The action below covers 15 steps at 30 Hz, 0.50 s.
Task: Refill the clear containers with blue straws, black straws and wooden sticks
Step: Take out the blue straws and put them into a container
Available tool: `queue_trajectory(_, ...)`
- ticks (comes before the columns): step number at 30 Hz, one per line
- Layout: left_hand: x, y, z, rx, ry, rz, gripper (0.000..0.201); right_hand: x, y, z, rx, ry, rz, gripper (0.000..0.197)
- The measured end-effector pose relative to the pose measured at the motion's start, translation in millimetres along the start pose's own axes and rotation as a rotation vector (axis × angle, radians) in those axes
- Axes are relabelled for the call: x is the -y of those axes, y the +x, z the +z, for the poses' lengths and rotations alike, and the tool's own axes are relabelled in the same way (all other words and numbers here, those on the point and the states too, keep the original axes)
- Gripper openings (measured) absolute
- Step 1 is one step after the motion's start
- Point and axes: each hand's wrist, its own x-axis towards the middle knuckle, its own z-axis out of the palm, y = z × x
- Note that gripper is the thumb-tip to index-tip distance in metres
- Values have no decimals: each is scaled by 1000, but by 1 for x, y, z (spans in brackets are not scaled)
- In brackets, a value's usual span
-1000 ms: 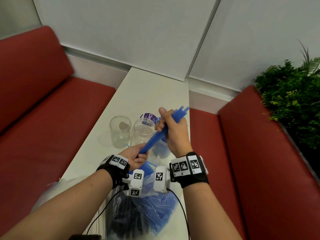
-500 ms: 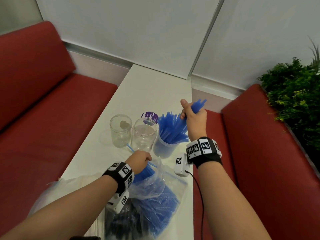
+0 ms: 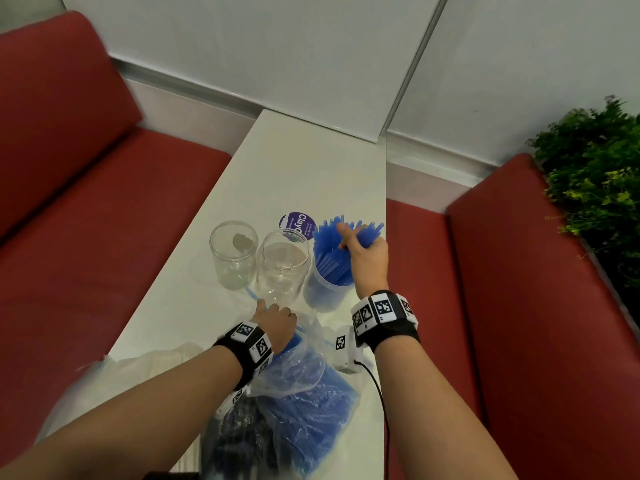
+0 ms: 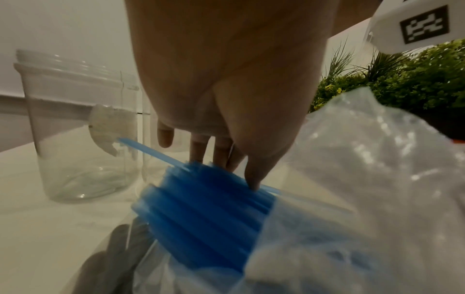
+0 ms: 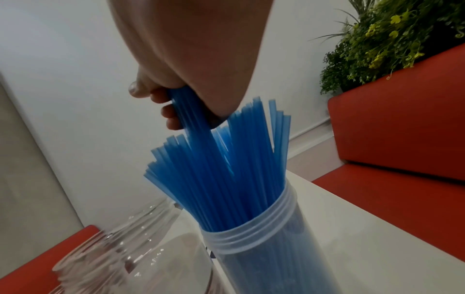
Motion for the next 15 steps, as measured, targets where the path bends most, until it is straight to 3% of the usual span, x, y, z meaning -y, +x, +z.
queue_trajectory(4,2,2,-7,4,74,20,34,7,7,-3,-6,58,-86,17)
queue_trajectory(9,4,-1,-23,7,117,79,31,16,8,-3,-169,124,-223,4)
queue_trajectory(11,3,-5,-25,1,79,93,31,10,3,1,-166,-1,-230,14)
queue_trajectory(15,2,-13,-23,78,-37,104,49,-11,-7,7,39,-368,-143,23)
